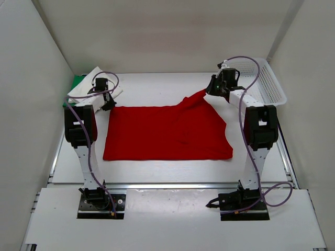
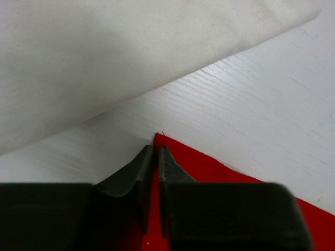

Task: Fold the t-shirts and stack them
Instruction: Grap the side of the flattened tshirt furthest away from the robot with both arms, then fold the other side of the tshirt into a rectangle

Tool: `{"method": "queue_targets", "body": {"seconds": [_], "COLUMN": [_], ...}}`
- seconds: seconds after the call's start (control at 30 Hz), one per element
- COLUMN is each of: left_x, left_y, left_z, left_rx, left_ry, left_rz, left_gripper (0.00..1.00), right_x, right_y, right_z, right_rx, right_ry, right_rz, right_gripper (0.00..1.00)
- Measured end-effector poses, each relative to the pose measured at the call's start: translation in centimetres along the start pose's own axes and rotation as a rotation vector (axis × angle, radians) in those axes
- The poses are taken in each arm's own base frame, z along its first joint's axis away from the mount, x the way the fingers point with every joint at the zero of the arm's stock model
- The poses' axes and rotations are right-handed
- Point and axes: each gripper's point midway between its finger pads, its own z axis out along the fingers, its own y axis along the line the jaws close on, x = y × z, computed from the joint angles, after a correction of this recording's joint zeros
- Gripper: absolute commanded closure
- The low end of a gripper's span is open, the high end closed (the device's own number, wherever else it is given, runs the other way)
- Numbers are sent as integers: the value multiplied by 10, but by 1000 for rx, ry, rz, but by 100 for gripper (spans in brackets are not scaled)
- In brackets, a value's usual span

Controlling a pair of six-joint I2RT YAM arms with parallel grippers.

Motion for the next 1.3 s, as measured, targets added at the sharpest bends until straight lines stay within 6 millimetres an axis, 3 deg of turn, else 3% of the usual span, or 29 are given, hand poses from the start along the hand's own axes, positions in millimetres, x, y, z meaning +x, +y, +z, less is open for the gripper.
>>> {"method": "queue_targets", "body": {"seconds": [0.13, 0.33, 0.43, 0.57, 0.77, 0.87, 1.0, 1.13, 1.3], "left_x": [-1, 1, 5, 13, -6, -7, 17, 44, 39], "left_y": [-2, -7, -8, -4, 4, 17, 38, 47, 45], "left_z": [0, 3, -3, -26, -74, -80, -76, -87, -111], "left_rx": [1, 35, 62, 104, 175, 186, 167, 168, 208], "left_ry": [-6, -28, -27, -29, -118, -129, -87, -49, -97], "left_rz": [-1, -47, -70, -103, -157, -192, -223, -237, -235], "left_gripper": [100, 100, 100, 100, 100, 100, 100, 100, 100], "right_x": [6, 19, 31, 43, 66, 84, 112, 138, 159], "right_y": [0, 1, 5, 12, 22, 21, 15, 8, 2], "right_z": [-1, -11, -30, -62, -112, -133, -155, -173, -192], "right_rx": [-6, -16, -16, -14, -15, 1, 31, 60, 82], "right_ry": [11, 31, 45, 43, 0, -8, -6, -4, -21], "right_rz": [6, 33, 55, 81, 105, 117, 136, 158, 180], "right_gripper": [100, 100, 100, 100, 100, 100, 100, 100, 100]}}
